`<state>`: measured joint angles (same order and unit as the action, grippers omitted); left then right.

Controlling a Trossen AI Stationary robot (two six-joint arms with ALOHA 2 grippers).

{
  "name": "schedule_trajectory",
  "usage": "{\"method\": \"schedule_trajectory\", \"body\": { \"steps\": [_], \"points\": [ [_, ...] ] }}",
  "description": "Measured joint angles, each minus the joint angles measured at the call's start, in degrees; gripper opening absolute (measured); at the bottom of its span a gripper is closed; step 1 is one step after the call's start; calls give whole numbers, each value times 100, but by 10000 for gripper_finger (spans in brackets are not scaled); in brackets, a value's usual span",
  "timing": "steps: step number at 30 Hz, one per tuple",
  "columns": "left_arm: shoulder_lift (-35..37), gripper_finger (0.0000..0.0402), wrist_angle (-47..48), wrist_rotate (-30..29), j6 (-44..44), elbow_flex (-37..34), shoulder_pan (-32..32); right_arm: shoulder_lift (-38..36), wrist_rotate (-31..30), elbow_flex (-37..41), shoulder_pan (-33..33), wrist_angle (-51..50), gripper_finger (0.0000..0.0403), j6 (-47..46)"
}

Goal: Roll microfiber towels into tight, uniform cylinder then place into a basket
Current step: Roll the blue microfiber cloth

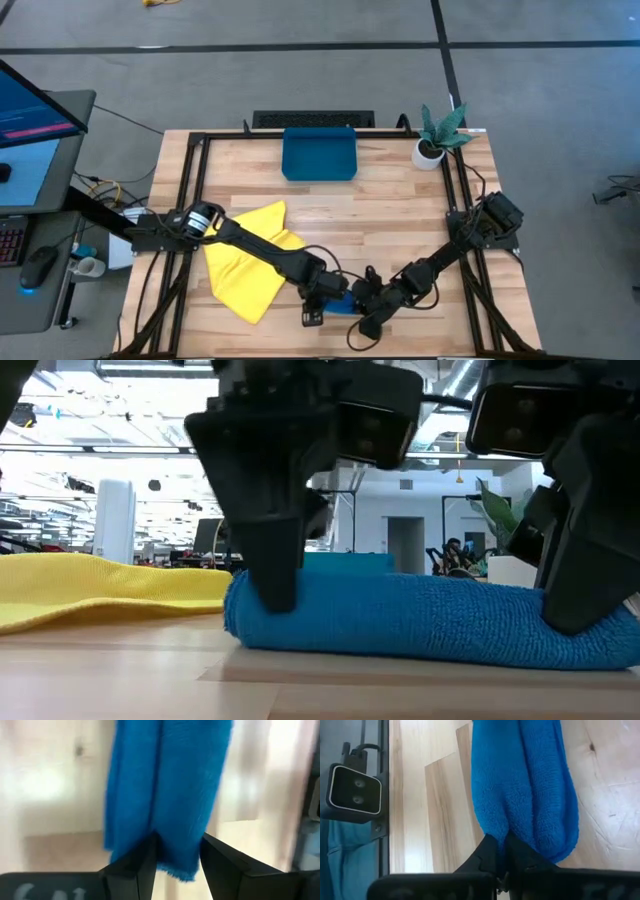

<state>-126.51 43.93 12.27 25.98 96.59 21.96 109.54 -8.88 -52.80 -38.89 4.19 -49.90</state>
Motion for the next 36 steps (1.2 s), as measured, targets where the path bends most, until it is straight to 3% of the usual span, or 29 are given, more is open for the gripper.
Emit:
{"method": "schedule_trajectory", "body": {
  "steps": [13, 19, 21, 28, 36],
  "points": [
    [429, 139, 355, -2194, 234, 1, 990, 2, 245, 11, 62, 136, 27, -267],
    [429, 139, 41, -3839, -667, -1, 1513, 2, 460, 11, 178, 150, 29, -432],
    [436, 139, -320, -4107, -1002, -96, 1604, 2, 536, 11, 239, 200, 27, -474],
    [440, 139, -1328, -3700, -1587, -596, 1542, 4, 710, 11, 374, 219, 33, -536],
    [438, 139, -1393, -3374, -1518, -751, 1334, 4, 736, 9, 374, 221, 29, -534]
  ]
}}
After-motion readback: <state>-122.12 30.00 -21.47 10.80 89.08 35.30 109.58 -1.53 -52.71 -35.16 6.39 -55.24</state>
